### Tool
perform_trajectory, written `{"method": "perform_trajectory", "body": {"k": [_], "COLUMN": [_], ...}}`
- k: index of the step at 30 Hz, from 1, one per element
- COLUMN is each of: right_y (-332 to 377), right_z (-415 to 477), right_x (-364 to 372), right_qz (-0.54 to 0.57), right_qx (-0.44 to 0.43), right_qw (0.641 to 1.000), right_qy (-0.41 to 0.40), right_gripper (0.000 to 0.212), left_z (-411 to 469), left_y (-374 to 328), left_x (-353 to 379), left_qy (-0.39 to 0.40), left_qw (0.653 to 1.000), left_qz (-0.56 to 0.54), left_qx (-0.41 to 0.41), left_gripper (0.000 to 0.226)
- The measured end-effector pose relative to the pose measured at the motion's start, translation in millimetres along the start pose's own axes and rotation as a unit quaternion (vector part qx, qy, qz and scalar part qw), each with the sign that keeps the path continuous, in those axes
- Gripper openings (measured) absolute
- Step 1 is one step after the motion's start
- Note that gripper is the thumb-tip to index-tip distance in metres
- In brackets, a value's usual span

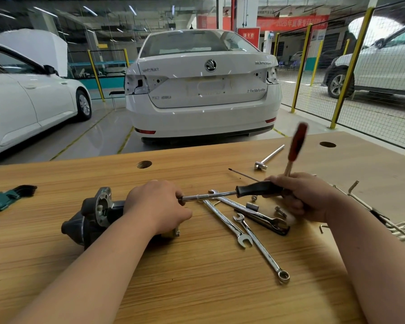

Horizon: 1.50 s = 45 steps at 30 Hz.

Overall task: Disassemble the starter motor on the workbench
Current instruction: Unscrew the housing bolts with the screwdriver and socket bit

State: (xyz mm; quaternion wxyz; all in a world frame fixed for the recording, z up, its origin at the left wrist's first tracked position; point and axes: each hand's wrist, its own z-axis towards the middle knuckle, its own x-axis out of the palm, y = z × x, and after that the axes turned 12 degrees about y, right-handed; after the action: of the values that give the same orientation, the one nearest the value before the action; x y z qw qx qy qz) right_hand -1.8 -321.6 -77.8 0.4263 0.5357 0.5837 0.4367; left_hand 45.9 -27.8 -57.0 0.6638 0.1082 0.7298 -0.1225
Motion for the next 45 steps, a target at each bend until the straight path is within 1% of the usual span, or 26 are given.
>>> {"method": "perform_trajectory", "body": {"k": [3,5,8,11,14,16,20,25,28,30,33,38,40,45], "right_y": [2,1,1,3,2,0,-2,-4,-5,-7,-9,-9,-10,-6], "right_z": [1,2,5,6,6,5,2,0,1,3,6,6,6,6], "right_x": [7,10,13,15,13,10,5,-1,-3,-2,-3,-5,-6,2], "right_qz": [-0.043,-0.047,-0.048,-0.033,0.007,0.011,0.023,0.037,0.049,0.066,0.070,0.053,0.058,0.021], "right_qx": [0.013,0.015,0.036,0.060,0.041,0.017,-0.017,-0.030,-0.036,-0.043,-0.049,-0.044,-0.044,-0.015], "right_qw": [0.998,0.997,0.995,0.994,0.997,0.999,1.000,0.998,0.997,0.996,0.996,0.997,0.997,1.000], "right_qy": [-0.034,-0.061,-0.083,-0.082,-0.061,-0.041,-0.008,0.030,0.043,0.046,0.042,0.038,0.033,0.010], "right_gripper": [0.057,0.064,0.060,0.049,0.036,0.029,0.022,0.020,0.017,0.019,0.022,0.021,0.020,0.032], "left_z": [0,0,0,0,0,0,1,5,4,2,2,1,2,-2], "left_y": [0,0,1,1,1,1,1,1,1,1,1,1,1,0], "left_x": [1,1,2,1,0,0,-1,-3,-2,-2,-1,1,1,2], "left_qy": [-0.003,-0.005,-0.011,-0.010,-0.006,-0.001,0.016,0.040,0.032,0.026,0.015,0.002,0.000,-0.014], "left_qw": [1.000,1.000,1.000,1.000,0.999,0.999,1.000,0.999,0.999,0.999,1.000,1.000,1.000,0.999], "left_qz": [-0.004,-0.009,-0.015,-0.025,-0.032,-0.032,-0.023,-0.016,-0.020,-0.020,-0.024,-0.024,-0.023,-0.031], "left_qx": [0.002,0.003,0.000,0.001,0.003,0.004,0.004,-0.002,-0.002,-0.002,-0.002,-0.003,-0.006,-0.002], "left_gripper": [0.031,0.032,0.034,0.032,0.031,0.031,0.031,0.033,0.032,0.031,0.031,0.032,0.029,0.026]}}
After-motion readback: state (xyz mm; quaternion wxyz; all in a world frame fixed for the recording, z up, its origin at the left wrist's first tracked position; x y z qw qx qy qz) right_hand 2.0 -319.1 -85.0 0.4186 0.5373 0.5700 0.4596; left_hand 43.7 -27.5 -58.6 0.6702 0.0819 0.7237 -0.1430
